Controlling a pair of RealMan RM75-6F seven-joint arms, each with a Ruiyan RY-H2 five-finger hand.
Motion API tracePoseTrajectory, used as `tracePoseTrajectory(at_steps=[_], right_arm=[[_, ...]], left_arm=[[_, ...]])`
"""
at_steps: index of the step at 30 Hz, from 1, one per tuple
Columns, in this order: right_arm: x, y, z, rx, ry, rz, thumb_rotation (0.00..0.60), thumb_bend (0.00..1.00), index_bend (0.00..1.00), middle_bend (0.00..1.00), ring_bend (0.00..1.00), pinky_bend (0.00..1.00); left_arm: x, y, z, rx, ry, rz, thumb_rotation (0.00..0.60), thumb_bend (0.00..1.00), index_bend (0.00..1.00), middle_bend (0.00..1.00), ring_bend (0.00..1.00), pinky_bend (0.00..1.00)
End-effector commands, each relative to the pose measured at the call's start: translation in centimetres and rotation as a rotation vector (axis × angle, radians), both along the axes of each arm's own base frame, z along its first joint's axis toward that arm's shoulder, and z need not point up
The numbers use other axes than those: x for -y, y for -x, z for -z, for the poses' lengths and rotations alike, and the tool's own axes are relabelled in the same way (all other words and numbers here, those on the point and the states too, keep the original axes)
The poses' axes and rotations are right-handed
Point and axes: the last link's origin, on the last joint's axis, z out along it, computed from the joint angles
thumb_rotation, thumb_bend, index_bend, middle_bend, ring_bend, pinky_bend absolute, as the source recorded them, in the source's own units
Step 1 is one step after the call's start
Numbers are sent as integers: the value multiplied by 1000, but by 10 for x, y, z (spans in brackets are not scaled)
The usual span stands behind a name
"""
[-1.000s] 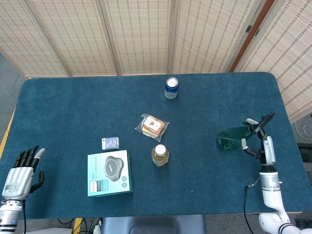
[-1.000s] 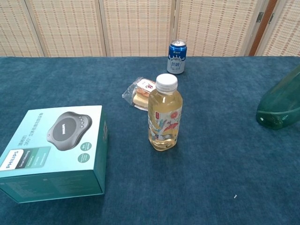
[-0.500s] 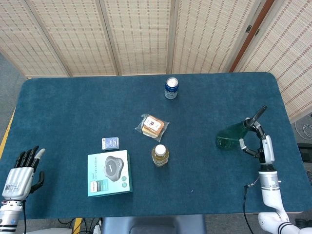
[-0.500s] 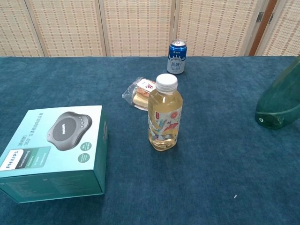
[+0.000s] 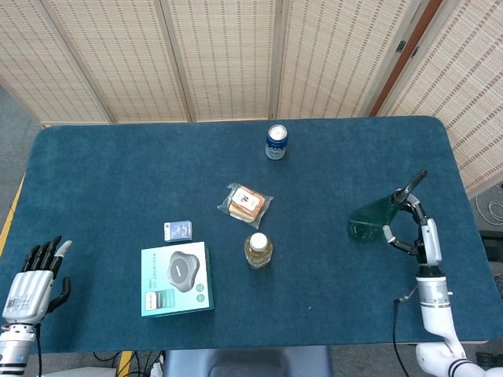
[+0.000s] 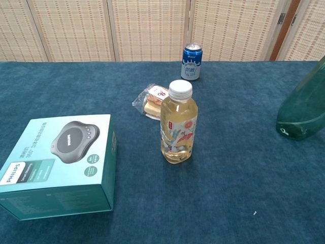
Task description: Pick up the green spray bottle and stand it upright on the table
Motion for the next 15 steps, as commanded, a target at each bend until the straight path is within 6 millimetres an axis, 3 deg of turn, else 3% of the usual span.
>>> tracePoseTrajectory(at_steps=[1,15], right_arm=[[-2,1,-1,-2,2,2,600,233,211,291,177,302],[-16,7,-11,-39,20,16,600,229,206,280,168,269]], left_arm=[[0,-1,0,0,0,2,600,586,45,0,0,0],[0,-9,-1,-5,-5,25,600,585,45,0,0,0]])
